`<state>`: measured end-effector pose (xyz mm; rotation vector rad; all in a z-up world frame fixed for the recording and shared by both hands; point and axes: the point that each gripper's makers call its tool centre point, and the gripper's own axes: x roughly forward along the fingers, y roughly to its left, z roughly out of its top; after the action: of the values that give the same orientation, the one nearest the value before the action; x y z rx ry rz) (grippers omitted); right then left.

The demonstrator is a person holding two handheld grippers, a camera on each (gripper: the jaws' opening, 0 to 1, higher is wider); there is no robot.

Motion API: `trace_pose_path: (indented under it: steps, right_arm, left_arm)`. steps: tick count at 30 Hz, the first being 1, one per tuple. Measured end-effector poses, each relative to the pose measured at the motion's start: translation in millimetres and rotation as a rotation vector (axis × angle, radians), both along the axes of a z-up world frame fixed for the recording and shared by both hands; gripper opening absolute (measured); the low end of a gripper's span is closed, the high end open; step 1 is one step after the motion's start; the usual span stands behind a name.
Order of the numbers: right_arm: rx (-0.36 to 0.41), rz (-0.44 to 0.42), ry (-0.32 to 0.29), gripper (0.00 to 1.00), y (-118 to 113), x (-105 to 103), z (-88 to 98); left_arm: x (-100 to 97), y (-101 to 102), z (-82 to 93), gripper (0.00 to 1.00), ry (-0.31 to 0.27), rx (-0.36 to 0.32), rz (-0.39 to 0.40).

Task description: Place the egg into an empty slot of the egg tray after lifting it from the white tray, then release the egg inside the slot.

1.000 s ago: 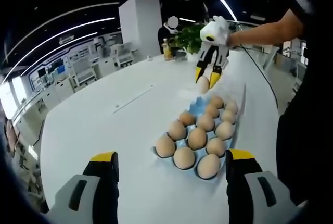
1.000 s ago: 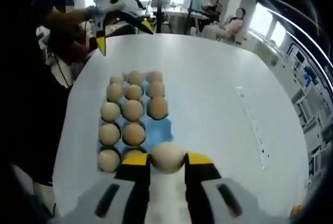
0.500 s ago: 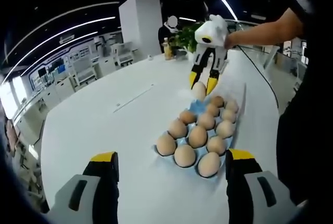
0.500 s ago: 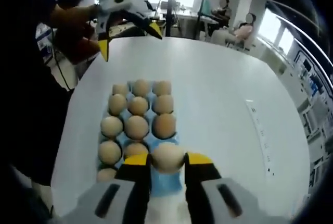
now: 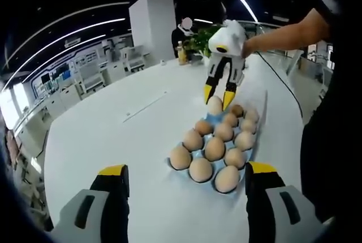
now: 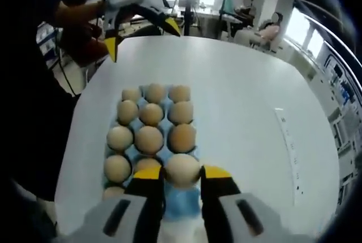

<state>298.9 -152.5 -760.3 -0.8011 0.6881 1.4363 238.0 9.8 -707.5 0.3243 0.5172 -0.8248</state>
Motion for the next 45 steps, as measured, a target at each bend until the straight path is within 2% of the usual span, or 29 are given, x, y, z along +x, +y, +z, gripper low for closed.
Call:
trace_pose_path:
  steps: [39,45]
  right_arm:
    - [-0.1,0.043,0.036,0.25,3.2,3.5,-34.6]
    - [-0.095,0.034,0.052,0.25,1.7,4.8,-34.0]
  left_arm:
    - [0.8,5.0,1.3,0.86,0.001,0.012,0.007]
    - [0.6,4.9,1.0,0.86,0.001,0.015,0.006]
